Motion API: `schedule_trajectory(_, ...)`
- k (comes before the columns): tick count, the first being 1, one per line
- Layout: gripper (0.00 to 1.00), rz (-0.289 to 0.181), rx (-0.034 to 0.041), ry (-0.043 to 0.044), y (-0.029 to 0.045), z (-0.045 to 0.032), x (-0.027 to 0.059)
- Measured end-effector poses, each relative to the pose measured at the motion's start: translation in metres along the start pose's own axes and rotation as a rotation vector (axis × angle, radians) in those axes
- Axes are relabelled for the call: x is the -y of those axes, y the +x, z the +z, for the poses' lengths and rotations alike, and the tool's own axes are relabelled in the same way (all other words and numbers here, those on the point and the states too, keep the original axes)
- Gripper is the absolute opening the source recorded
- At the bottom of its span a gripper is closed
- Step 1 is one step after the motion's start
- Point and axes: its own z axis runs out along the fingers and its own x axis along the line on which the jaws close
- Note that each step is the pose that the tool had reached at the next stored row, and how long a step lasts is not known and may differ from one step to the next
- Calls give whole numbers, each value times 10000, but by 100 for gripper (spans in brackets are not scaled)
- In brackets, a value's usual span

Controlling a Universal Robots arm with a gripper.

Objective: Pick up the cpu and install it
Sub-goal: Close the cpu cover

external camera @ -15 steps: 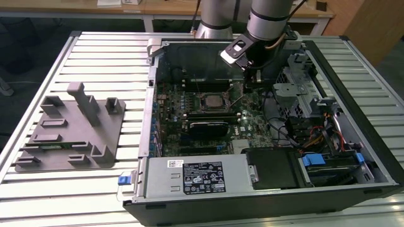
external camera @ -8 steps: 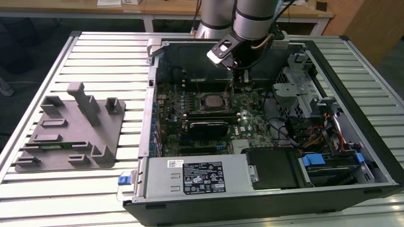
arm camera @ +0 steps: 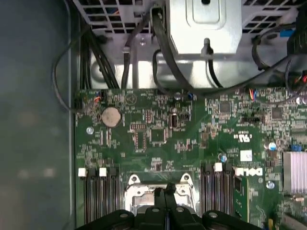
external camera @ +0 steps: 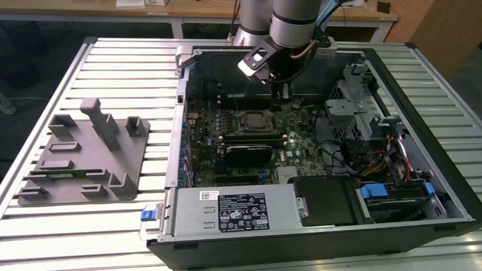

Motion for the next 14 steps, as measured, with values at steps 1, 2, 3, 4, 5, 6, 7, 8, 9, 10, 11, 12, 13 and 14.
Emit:
schedule_trajectory(1, 11, 0, 0, 0, -1, 0, 22)
schedule_trajectory(2, 11, 0, 1, 1, -1, 1, 45)
schedule_trajectory(3, 11, 0, 2, 1, -2, 1, 61)
schedule_trajectory(4, 11, 0, 2, 1, -2, 1, 63)
schedule_trajectory(5, 11, -1, 4, 0, -2, 1, 63)
schedule_trajectory(6, 11, -1, 3, 0, -2, 1, 63)
schedule_trajectory(7, 11, 0, 3, 0, -2, 1, 64)
schedule_trajectory(8, 11, 0, 3, 9, -2, 2, 64)
schedule_trajectory(9, 11, -1, 3, 79, -1, 7, 64)
schedule_trajectory(10, 11, -3, 7, 191, -2, 13, 64)
schedule_trajectory(11, 11, -5, 13, 302, -2, 18, 64)
schedule_trajectory(12, 11, -8, 15, 407, -1, 25, 64)
schedule_trajectory(13, 11, -10, 18, 485, -1, 31, 64)
schedule_trajectory(14, 11, -11, 20, 520, -1, 34, 64)
